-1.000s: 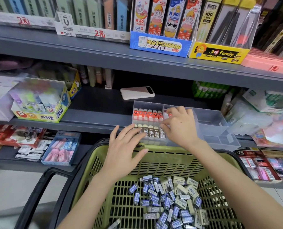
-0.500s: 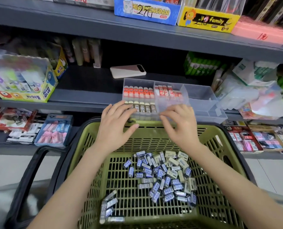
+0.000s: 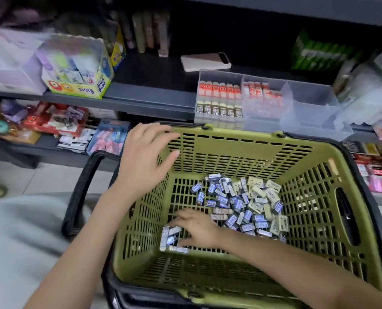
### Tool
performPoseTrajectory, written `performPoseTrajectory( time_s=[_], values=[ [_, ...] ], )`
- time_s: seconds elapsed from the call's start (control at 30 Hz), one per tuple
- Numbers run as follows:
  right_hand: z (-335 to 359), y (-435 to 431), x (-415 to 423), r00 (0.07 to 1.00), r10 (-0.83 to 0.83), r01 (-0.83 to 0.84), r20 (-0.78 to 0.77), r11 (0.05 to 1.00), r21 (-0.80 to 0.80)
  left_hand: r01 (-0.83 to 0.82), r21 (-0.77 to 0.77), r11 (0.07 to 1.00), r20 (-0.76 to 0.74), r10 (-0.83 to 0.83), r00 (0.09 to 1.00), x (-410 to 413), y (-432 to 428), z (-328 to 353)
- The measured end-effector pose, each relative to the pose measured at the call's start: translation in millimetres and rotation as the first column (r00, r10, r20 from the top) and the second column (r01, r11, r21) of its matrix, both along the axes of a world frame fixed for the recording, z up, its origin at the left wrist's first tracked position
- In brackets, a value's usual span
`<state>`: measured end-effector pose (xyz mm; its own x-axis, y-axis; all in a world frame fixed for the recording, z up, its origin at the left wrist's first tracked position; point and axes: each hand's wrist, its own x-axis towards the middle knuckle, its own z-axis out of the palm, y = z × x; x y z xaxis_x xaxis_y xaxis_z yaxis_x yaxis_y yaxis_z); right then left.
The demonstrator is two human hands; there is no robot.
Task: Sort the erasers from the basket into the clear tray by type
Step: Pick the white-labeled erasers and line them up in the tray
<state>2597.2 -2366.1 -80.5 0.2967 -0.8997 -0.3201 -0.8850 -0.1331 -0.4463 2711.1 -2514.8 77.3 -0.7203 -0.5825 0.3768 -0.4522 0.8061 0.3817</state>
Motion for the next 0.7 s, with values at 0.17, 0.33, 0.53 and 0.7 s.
performPoseTrajectory(
  time_s=[0.17, 0.33, 0.53, 0.7],
  values=[
    [-23.1, -18.3, 12.7, 0.994, 0.046, -0.046, -0.103, 0.999, -0.001, -0.082, 0.173, 0.982, -0.021, 0.087, 0.996, 24.8, 4.6, -7.8],
    [-30.7, -20.2, 0.1, 0.998, 0.052, -0.05, -0.047, 0.998, 0.042, -0.059, 0.196, 0.979, 0.003, 0.059, 0.998, 23.6, 3.9, -8.9],
    [-23.9, -9.4, -21.9, 0.999, -0.049, 0.049, -0.024, 0.999, 0.001, -0.085, 0.134, 0.987, -0.014, 0.088, 0.996, 20.1, 7.4, -7.2],
    [30.6, -10.4, -40.0, 0.68, -0.632, 0.686, 0.373, 0.728, -0.016, -0.068, 0.506, 0.86, -0.079, 0.125, 0.989, -2.1, 33.5, -6.8]
  ],
)
